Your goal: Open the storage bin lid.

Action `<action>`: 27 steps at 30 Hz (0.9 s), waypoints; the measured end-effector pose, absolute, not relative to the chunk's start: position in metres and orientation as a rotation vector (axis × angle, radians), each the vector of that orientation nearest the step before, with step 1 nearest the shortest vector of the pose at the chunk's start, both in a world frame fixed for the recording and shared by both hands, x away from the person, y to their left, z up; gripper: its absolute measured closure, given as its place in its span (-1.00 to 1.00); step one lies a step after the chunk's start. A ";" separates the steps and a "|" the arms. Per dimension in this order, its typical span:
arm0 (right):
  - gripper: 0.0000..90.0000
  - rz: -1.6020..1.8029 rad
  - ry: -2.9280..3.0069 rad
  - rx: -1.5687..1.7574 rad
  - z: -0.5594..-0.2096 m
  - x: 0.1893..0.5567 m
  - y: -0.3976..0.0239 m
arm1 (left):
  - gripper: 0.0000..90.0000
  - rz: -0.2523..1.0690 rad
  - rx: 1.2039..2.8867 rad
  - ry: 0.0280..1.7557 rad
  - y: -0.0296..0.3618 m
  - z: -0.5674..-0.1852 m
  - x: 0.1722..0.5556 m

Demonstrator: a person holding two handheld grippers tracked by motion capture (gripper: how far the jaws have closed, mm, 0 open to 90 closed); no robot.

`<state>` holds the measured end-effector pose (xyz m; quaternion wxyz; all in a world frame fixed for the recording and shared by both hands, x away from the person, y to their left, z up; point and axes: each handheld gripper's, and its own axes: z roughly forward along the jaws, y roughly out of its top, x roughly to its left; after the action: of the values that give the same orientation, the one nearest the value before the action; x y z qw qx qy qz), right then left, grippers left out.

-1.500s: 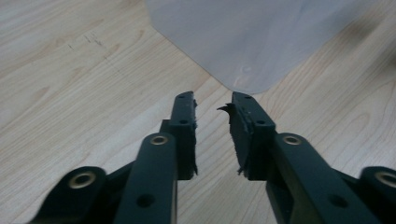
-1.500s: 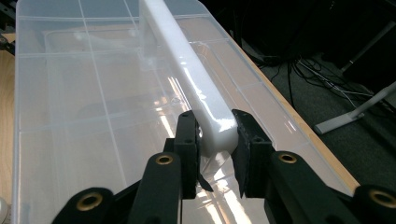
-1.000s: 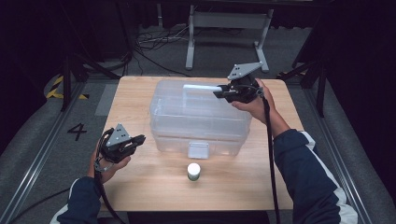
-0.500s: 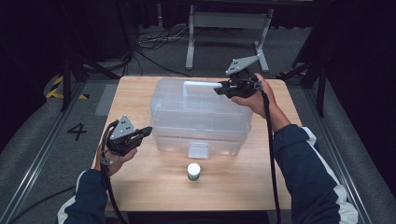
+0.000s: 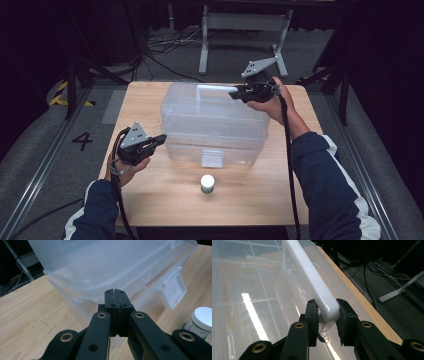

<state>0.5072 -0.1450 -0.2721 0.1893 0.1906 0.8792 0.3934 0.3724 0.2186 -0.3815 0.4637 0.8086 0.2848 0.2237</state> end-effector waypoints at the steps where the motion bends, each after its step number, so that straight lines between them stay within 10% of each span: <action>1: 0.62 1.107 2.472 0.536 -0.272 0.507 -0.145 | 0.99 0.554 1.988 0.696 0.218 -0.381 0.372; 27: 0.63 1.110 2.481 0.530 -0.273 0.509 -0.146 | 1.00 0.539 1.964 0.777 0.222 -0.396 0.387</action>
<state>0.5086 -0.1455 -0.2729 0.1851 0.1879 0.8805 0.3938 0.3874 0.2217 -0.3960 0.4627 0.7987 0.3159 0.2194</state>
